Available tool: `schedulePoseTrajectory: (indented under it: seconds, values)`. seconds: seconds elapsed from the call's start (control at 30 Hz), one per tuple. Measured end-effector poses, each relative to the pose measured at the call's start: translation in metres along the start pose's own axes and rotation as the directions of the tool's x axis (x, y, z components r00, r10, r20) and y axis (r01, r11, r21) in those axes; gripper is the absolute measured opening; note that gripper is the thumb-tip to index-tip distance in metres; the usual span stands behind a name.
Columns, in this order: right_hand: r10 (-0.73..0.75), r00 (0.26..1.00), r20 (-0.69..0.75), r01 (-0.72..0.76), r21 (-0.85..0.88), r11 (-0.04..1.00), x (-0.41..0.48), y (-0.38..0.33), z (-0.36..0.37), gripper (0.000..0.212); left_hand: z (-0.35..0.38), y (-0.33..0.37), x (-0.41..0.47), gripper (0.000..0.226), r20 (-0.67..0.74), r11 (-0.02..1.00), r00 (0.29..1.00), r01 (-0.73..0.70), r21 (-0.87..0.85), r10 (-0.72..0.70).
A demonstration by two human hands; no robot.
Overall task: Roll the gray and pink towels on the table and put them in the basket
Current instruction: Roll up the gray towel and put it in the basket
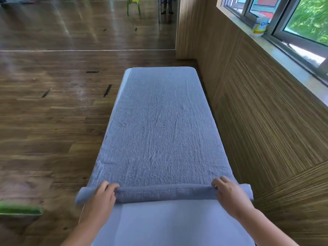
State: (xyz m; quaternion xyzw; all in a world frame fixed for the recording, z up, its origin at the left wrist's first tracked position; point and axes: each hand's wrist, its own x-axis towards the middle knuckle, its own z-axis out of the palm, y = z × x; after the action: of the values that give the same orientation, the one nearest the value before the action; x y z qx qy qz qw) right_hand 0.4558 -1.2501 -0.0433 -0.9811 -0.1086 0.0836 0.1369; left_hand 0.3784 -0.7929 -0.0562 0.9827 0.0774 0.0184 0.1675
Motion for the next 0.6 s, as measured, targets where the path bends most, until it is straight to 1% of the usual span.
schedulePoseTrajectory:
  seconds: [0.07, 0.13, 0.17, 0.2, 0.23, 0.27, 0.37, 0.43, 0.47, 0.53, 0.6]
  values:
    - [-0.08, 0.997, 0.003, 0.08, -0.011, 0.997, -0.009, 0.0, 0.007, 0.032, 0.002, 0.003, -0.005, 0.027, -0.004, 0.998, 0.999, -0.053, 0.027, 0.053]
    - [-0.113, 0.993, 0.013, 0.114, -0.047, 0.992, -0.013, 0.001, 0.009, 0.037, 0.003, 0.001, -0.006, 0.034, 0.03, 0.986, 0.99, -0.143, 0.085, 0.141]
    - [-0.124, 0.992, -0.005, 0.123, -0.065, 0.99, -0.011, 0.002, 0.011, 0.035, 0.003, -0.001, -0.005, 0.035, 0.04, 0.982, 0.987, -0.161, 0.102, 0.157]
    - [-0.129, 0.991, -0.033, 0.126, -0.079, 0.989, -0.008, 0.002, 0.012, 0.028, 0.004, -0.003, -0.003, 0.033, 0.036, 0.98, 0.986, -0.164, 0.11, 0.16]
    - [-0.133, 0.99, -0.039, 0.13, -0.09, 0.988, -0.004, 0.001, 0.012, 0.017, 0.003, -0.004, 0.0, 0.029, 0.036, 0.981, 0.987, -0.157, 0.11, 0.154]
    - [-0.145, 0.989, -0.034, 0.141, -0.104, 0.985, -0.001, 0.0, 0.01, 0.011, 0.001, -0.006, 0.001, 0.027, 0.033, 0.981, 0.987, -0.158, 0.112, 0.155]
    - [-0.208, 0.978, 0.009, 0.207, -0.161, 0.965, 0.003, 0.003, 0.004, 0.028, -0.003, -0.011, 0.002, 0.023, 0.04, 0.977, 0.984, -0.175, 0.121, 0.172]
    - [-0.186, 0.98, 0.07, 0.194, -0.148, 0.97, 0.004, 0.002, -0.003, 0.033, -0.006, -0.015, 0.001, 0.02, 0.044, 0.972, 0.982, -0.188, 0.138, 0.184]
    - [-0.142, 0.983, 0.118, 0.157, -0.128, 0.979, 0.007, -0.001, -0.007, 0.032, -0.007, -0.017, 0.002, 0.02, 0.046, 0.972, 0.982, -0.189, 0.138, 0.185]
    - [-0.057, 0.979, 0.195, 0.076, -0.093, 0.993, 0.016, -0.008, -0.012, 0.025, -0.008, -0.016, 0.009, 0.018, 0.049, 0.981, 0.989, -0.145, 0.129, 0.14]
    - [0.005, 0.986, 0.168, 0.005, -0.062, 0.998, 0.023, -0.014, -0.012, 0.02, -0.007, -0.011, 0.018, 0.01, 0.023, 0.993, 0.998, -0.057, 0.104, 0.055]
